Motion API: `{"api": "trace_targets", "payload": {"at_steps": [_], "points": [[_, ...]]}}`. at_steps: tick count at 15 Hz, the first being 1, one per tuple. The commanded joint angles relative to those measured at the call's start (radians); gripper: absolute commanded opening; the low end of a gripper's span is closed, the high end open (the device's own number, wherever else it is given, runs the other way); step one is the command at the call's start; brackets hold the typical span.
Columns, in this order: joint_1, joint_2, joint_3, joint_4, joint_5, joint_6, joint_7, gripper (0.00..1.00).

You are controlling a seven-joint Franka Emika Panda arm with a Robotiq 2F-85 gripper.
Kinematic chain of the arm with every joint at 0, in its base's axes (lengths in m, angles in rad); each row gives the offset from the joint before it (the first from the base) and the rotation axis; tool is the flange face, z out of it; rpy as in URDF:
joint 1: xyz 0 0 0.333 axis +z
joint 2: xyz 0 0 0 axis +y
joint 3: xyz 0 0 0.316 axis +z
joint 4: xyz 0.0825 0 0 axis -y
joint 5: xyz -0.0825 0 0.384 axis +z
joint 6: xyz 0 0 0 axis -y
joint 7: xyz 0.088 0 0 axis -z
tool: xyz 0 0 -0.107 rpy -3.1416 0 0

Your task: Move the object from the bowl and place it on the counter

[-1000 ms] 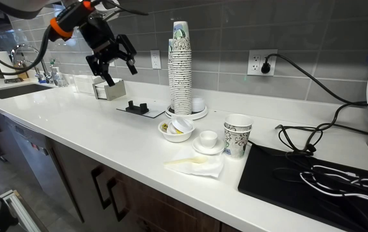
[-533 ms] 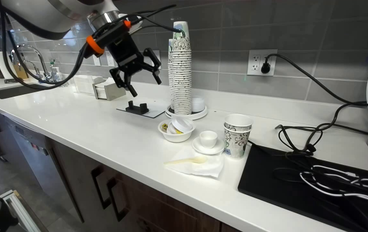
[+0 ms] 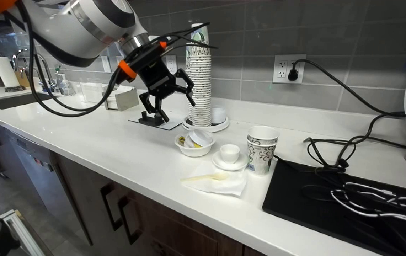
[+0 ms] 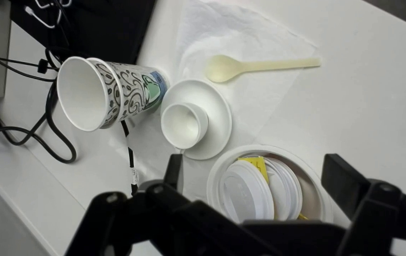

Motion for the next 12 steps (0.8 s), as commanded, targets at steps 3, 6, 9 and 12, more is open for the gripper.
{"api": "trace_targets", "payload": {"at_steps": [3, 6, 9, 12], "points": [[0.018, 0.000, -0.017, 0.005, -0.005, -0.006, 0.003, 1.00], [0.004, 0.051, -0.019, 0.024, -0.071, 0.084, 0.028, 1.00], [-0.030, 0.103, -0.026, 0.041, -0.197, 0.210, 0.079, 1.00], [-0.078, 0.170, -0.036, 0.063, -0.342, 0.320, 0.160, 1.00]]}}
